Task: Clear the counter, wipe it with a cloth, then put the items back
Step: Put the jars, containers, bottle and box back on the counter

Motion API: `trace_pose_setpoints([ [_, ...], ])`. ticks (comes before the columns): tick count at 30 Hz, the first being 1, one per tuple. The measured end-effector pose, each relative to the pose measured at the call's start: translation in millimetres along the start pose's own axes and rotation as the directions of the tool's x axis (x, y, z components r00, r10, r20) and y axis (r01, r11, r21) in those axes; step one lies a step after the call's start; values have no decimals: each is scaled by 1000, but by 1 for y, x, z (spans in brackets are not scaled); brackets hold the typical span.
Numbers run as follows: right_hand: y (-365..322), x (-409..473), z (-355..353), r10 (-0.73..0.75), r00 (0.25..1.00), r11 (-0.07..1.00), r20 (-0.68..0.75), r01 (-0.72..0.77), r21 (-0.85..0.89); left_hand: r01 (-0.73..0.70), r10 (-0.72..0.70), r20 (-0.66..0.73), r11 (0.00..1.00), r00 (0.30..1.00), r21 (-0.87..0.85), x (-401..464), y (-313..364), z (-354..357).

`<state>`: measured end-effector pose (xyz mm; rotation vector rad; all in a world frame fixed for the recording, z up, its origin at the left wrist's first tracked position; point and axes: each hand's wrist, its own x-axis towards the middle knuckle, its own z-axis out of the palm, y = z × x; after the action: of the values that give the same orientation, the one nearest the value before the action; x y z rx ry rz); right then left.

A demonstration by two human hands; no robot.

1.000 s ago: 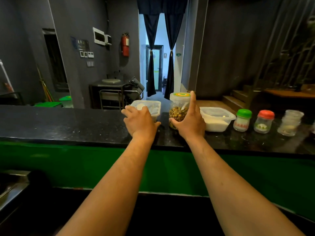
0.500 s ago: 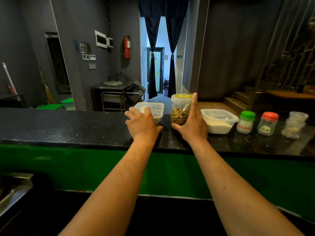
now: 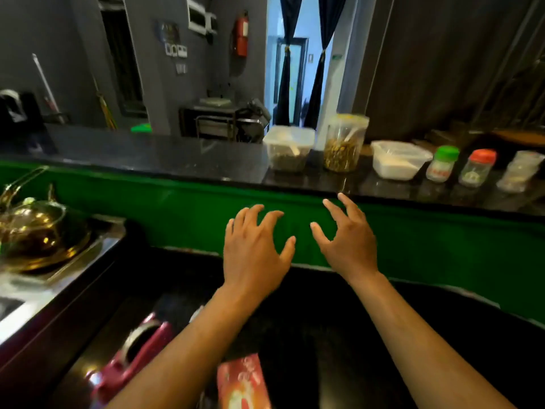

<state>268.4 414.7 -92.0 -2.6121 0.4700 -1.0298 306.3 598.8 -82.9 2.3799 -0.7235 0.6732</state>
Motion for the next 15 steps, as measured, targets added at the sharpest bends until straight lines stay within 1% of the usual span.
trace_pose_setpoints([
  [3, -18, -73, 11, -31, 996, 994, 82, 23, 105, 75, -76, 43, 997, 996, 2, -65, -42, -4],
  [5, -28, -122, 24, -43, 987, 987, 157, 18, 157, 152, -154, 112, 988, 982, 26, -98, -70, -5],
  [8, -44, -189, 44, -4, 955, 977, 298, -60, 205, 225, -229, 237, 973, 944, 46, -132, -102, -6],
  [10, -56, -227, 55, 18, 901, 982, 434, -97, 161, 242, -246, 310, 969, 919, 50, -146, -116, -3],
  [12, -67, -258, 64, 40, 832, 992, 554, -97, 74, 269, -264, 360, 962, 895, 38, -154, -125, 3],
  [14, -76, -279, 71, 78, 772, 996, 631, -93, -9, 308, -288, 370, 952, 883, 7, -156, -129, 10],
  [15, -78, -286, 74, 103, 749, 994, 654, -98, -44, 323, -298, 353, 946, 887, -10, -155, -130, 13],
])
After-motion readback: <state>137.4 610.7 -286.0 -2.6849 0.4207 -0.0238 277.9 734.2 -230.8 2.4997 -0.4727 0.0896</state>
